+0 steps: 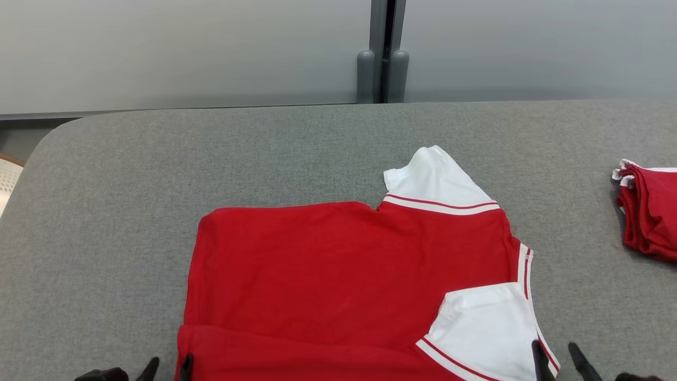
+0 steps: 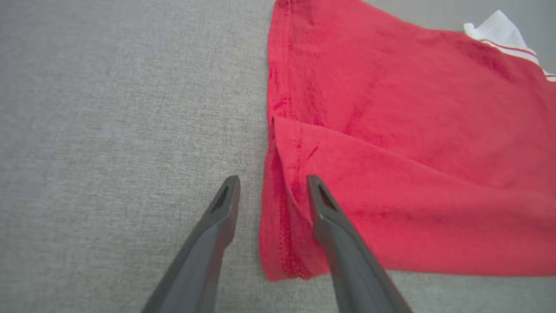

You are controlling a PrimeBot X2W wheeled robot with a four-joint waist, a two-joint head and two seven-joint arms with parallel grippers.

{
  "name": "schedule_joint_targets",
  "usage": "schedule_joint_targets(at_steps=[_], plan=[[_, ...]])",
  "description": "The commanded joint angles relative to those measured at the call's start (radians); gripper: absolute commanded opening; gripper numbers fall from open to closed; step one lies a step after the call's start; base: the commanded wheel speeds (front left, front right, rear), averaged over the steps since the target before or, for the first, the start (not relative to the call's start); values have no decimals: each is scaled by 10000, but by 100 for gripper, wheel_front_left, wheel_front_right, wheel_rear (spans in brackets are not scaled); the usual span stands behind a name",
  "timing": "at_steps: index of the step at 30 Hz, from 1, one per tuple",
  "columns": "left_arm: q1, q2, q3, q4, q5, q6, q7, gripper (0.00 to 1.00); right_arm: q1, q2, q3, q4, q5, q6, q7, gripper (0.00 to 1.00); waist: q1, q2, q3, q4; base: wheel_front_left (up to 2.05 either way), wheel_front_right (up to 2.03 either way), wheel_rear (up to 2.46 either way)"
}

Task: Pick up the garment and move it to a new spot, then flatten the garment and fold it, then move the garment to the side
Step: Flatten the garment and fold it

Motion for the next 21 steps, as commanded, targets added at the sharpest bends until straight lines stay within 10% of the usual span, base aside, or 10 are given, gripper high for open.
schedule_joint_targets(at_steps=[1, 21], plan=[[39, -91, 196, -181, 55, 223, -376, 100, -341, -22, -74, -376, -337, -4, -291, 100, 0, 0, -54, -63, 0, 0, 0], [-910, -49, 441, -1858, 1277, 1180, -1981, 100, -1100, -315, -508, -3362, -1707, -4, 625, 100, 0, 0, -588, -272, 0, 0, 0]])
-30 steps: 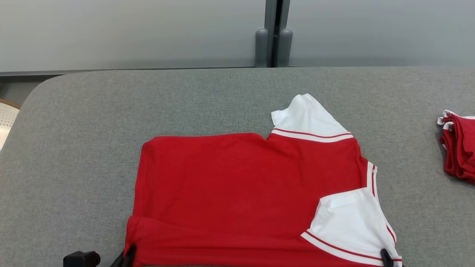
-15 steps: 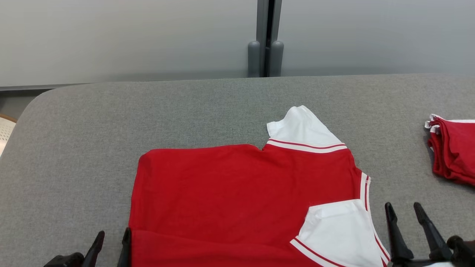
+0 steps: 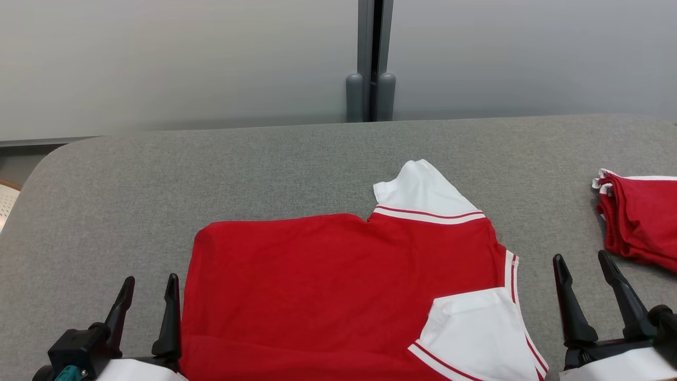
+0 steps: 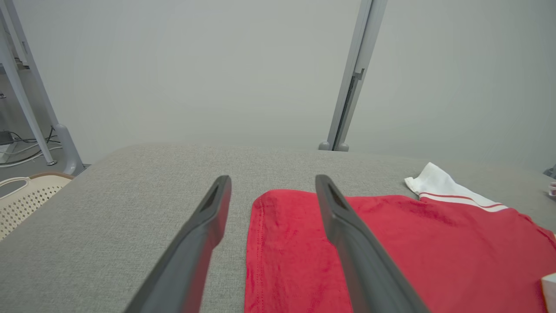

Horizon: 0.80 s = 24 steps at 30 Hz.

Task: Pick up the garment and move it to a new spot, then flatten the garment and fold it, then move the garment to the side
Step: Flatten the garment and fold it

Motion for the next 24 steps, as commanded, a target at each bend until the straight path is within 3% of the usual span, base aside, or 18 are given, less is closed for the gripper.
schedule_joint_targets(at_steps=[1, 7, 13, 20, 24], plan=[[-172, 34, -7, 24, 69, 47, 24, 100, 21, 4, -15, -55, 5, -4, 59, 100, 0, -1, 4, 2, 0, 0, 0], [-407, -2, -143, 190, 68, 17, 143, 100, 36, 89, -71, -105, -16, -4, 61, 100, 0, -1, 122, 11, 0, 0, 0], [-1921, -75, -494, 1043, -174, -576, 701, 100, -270, 214, 52, -300, -53, -4, 82, 100, 0, -1, 752, -8, 0, 0, 0], [-4491, -291, -691, 4130, -798, -1703, 1406, 100, -780, 366, 398, -113, -60, -4, -32, 100, 0, -1, 1758, -262, 0, 0, 0], [-5574, -394, -744, 6039, -993, -2107, 1557, 100, -1035, 424, 468, 137, 4, -4, -163, 100, 0, -1, 2089, -419, 0, 0, 0]])
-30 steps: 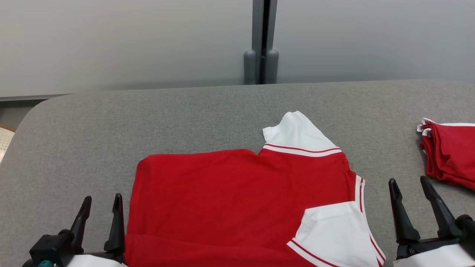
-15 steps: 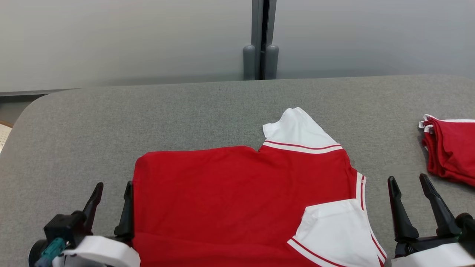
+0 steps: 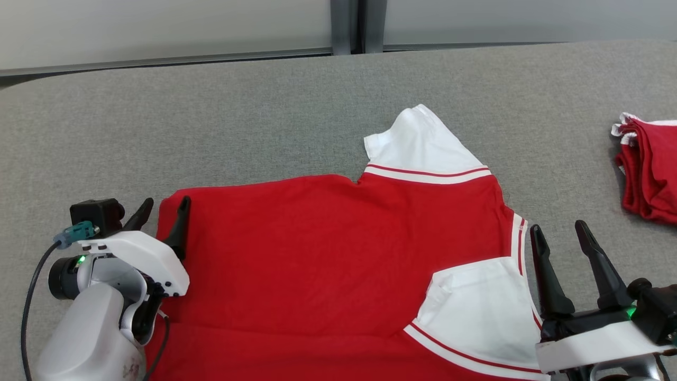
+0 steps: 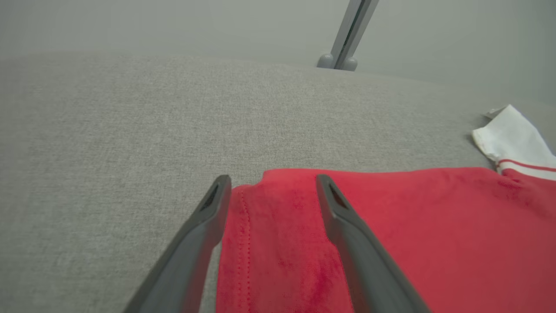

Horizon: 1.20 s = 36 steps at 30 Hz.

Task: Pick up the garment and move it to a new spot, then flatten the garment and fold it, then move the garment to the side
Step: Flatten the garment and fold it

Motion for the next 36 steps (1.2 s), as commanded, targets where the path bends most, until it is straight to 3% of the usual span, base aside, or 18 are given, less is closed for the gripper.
schedule_joint_targets(at_steps=[1, 4, 5, 6, 7, 17, 21, 28, 36], plan=[[-353, -3, 17, 401, -93, -101, 13, 100, -166, 7, 2, 71, 44, -4, -89, 100, 0, 0, 213, -159, 0, 0, 0], [-851, -45, 6, 1472, -238, -298, 17, 100, -289, 30, -7, 275, 85, -4, -171, 100, 0, 0, 314, -256, 0, 0, 0], [-988, -78, -35, 1770, -310, -372, 62, 82, -340, 39, -20, 327, 78, -4, -186, 100, 0, 0, 339, -273, 0, 0, 0], [-1125, -101, -51, 2017, -353, -431, 25, 31, -366, 43, -46, 383, 101, -4, -204, 100, 0, 0, 356, -282, 0, 0, 0], [-1258, -106, -92, 2251, -373, -463, 4, 0, -375, 49, -86, 453, 136, -4, -205, 100, 0, 0, 370, -290, 0, 0, 0], [-2000, -247, -549, 3291, -486, -685, -556, 0, -1326, -480, -674, 1319, 317, -4, -241, 100, 0, 0, 494, -116, 0, 0, 0], [-2395, -354, -769, 3401, -545, -680, -726, 0, -2511, -948, -663, 2125, 504, -4, -99, 100, 0, 0, 758, 182, 0, 0, 0], [-3253, -802, -1554, 3189, -768, -695, -848, 0, -5651, -1871, 411, 4544, 982, -4, 424, 100, 0, 0, 1612, 1167, 0, 0, 0], [-3807, -1175, -2537, 3049, -1264, -695, -911, 0, -8216, -2398, 1887, 7586, 1414, -4, 1242, 100, 0, 0, 2194, 1934, 0, 0, 0]])
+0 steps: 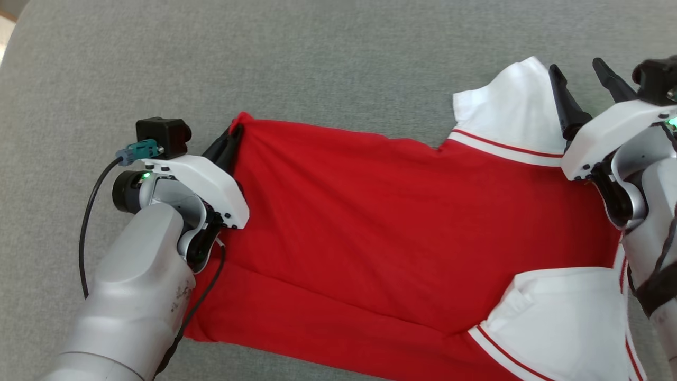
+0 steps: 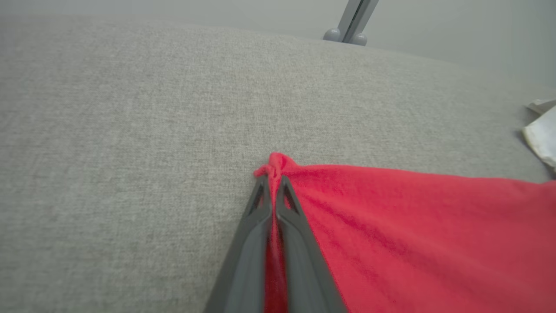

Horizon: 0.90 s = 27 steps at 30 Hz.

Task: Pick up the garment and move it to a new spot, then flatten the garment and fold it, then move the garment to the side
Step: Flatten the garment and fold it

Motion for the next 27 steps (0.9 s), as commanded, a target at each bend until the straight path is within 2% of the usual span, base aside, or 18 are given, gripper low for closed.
schedule_joint_targets(at_steps=[1, 8, 10, 11, 12, 19, 27], plan=[[-223, 10, -171, 13, -150, 0, -24, 0, -346, -106, 276, 460, 75, -4, 136, 100, 0, 0, 239, 287, 0, 0, 0], [-352, 68, -848, 122, -658, 3, -105, 0, -1397, -208, 1364, 2218, 707, -4, 798, 100, 0, 0, 282, 456, 0, 0, 0], [-355, 101, -998, 155, -800, 2, -172, 0, -1521, -199, 1598, 2564, 936, -4, 941, 41, 0, 0, 267, 466, 0, 0, 0], [-361, 108, -1069, 163, -866, 2, -189, 0, -1580, -224, 1691, 2659, 1035, -4, 893, 7, 0, 0, 262, 479, 0, 0, 0], [-367, 137, -1131, 168, -926, 2, -241, 0, -1648, -277, 1761, 2725, 1094, -4, 761, 0, 0, 0, 244, 483, 0, 0, 0], [-324, 487, -1440, 74, -1349, 2, -640, 0, -1645, -504, 1969, 2338, 1578, -4, -1133, 0, 0, 0, -32, 280, 0, 0, 0], [-56, 980, -1745, -330, -1535, 2, -835, 0, -982, -895, 2292, 1288, 1791, -4, -2308, 0, 0, 0, -564, -43, 0, 0, 0]])
